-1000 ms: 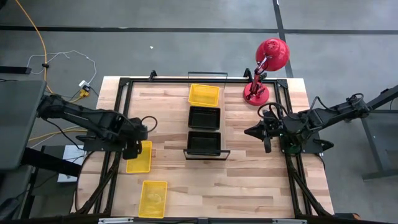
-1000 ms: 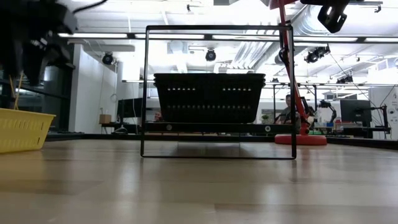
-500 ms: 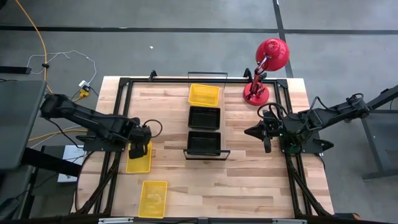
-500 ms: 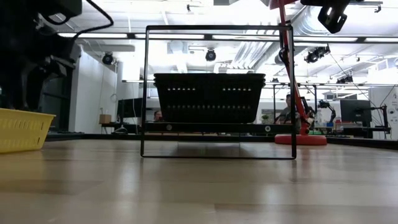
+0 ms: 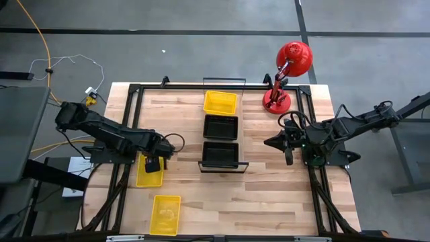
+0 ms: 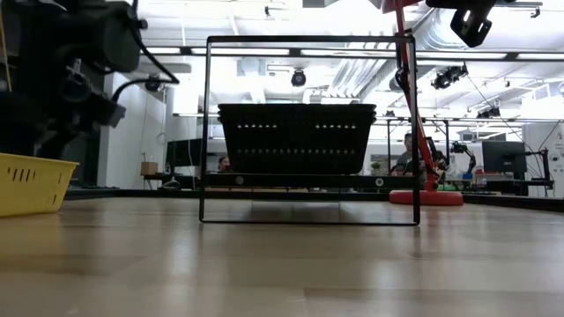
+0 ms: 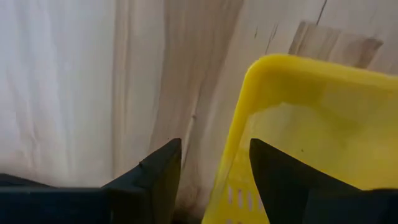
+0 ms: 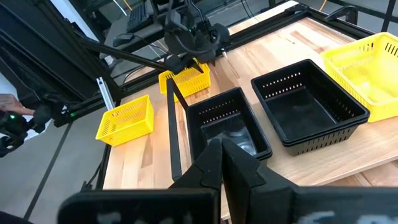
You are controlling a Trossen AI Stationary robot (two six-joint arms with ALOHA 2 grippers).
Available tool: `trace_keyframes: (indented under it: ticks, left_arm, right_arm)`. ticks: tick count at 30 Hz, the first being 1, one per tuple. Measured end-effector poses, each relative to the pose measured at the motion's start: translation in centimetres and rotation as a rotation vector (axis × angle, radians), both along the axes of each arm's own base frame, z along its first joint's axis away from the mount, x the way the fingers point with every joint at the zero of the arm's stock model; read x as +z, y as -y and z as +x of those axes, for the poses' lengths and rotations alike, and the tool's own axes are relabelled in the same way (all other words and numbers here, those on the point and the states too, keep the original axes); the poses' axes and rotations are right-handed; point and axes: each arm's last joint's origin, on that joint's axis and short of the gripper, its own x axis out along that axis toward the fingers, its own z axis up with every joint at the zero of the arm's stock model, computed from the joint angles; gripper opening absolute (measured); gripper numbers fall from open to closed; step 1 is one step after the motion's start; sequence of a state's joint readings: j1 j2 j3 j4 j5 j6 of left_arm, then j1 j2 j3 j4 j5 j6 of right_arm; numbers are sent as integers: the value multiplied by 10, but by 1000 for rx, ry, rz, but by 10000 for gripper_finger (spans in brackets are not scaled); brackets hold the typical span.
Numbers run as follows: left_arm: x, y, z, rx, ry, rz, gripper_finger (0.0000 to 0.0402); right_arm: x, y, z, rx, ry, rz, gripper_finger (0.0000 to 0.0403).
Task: Stack baskets on shelf by color
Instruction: Stack the yellow bin on top of the yellow bin on the shelf
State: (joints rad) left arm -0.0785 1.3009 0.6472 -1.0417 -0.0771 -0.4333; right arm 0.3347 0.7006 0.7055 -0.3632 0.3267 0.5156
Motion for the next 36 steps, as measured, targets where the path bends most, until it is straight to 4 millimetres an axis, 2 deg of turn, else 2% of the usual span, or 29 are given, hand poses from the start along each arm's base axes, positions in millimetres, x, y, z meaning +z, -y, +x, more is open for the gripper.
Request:
trace_keyframes:
  ticks: [4,8,10,14,17,21,26,29,31,34,36]
  left_arm:
    - [-6,-1,2,14,-43,-26,138]
    - [-6,-4,3,10,-55,-20,35]
    - [0,-9,7,38,-41,-5,13]
    - [29,-25,15,124,7,97,6]
    - [60,-42,15,178,57,206,3]
    - [105,-65,7,269,127,398,1]
    - [157,-93,-10,553,317,658,0]
    - [175,-108,-13,775,513,724,0]
    - [181,-115,-10,882,668,690,0]
    - [184,-125,6,920,854,615,0]
    - [183,-131,22,928,942,571,0]
  right_arm:
    - [-1,0,0,0,-10,-4,0]
    - [-1,0,0,0,-16,-6,0]
    - [-1,0,0,0,-15,-6,0]
    - [-1,0,0,0,-15,-6,0]
    - [-1,0,0,0,-14,-5,0]
    - [-1,0,0,-6,-8,14,0]
    - [1,0,0,-9,9,28,0]
    - [2,0,1,-12,21,30,0]
    - [2,0,1,-26,26,32,0]
    - [2,1,1,-59,29,51,0]
    - [2,1,1,-63,29,54,0]
